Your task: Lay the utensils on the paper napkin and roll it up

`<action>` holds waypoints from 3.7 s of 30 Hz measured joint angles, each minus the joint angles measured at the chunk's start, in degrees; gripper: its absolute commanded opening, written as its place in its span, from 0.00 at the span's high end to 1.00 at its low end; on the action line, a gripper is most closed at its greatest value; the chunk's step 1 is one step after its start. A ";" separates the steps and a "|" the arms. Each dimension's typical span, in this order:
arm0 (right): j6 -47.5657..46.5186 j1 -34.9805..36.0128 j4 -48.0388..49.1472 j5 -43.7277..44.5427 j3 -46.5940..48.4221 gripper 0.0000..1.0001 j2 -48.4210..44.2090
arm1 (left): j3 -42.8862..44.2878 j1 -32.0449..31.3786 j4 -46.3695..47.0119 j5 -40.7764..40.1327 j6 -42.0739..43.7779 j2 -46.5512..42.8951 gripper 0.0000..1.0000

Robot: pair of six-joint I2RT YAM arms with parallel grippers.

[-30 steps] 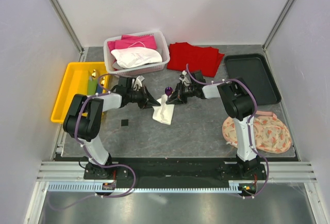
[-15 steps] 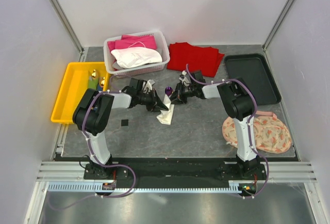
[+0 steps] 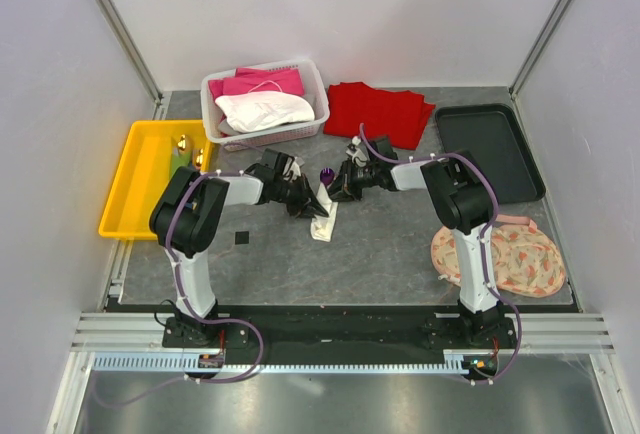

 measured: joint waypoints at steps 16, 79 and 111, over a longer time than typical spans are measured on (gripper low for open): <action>-5.29 0.28 -10.45 2.34 4.98 0.81 -0.50 | 1.90 -0.09 -4.22 -2.23 1.25 0.13 0.94; -4.72 -2.49 -8.92 2.71 3.54 0.67 -0.90 | 4.13 -4.26 2.69 -0.76 -0.76 3.45 0.63; -20.24 -4.81 -33.88 4.00 9.64 0.37 -3.76 | 3.80 -4.37 7.74 3.52 -1.70 3.30 0.32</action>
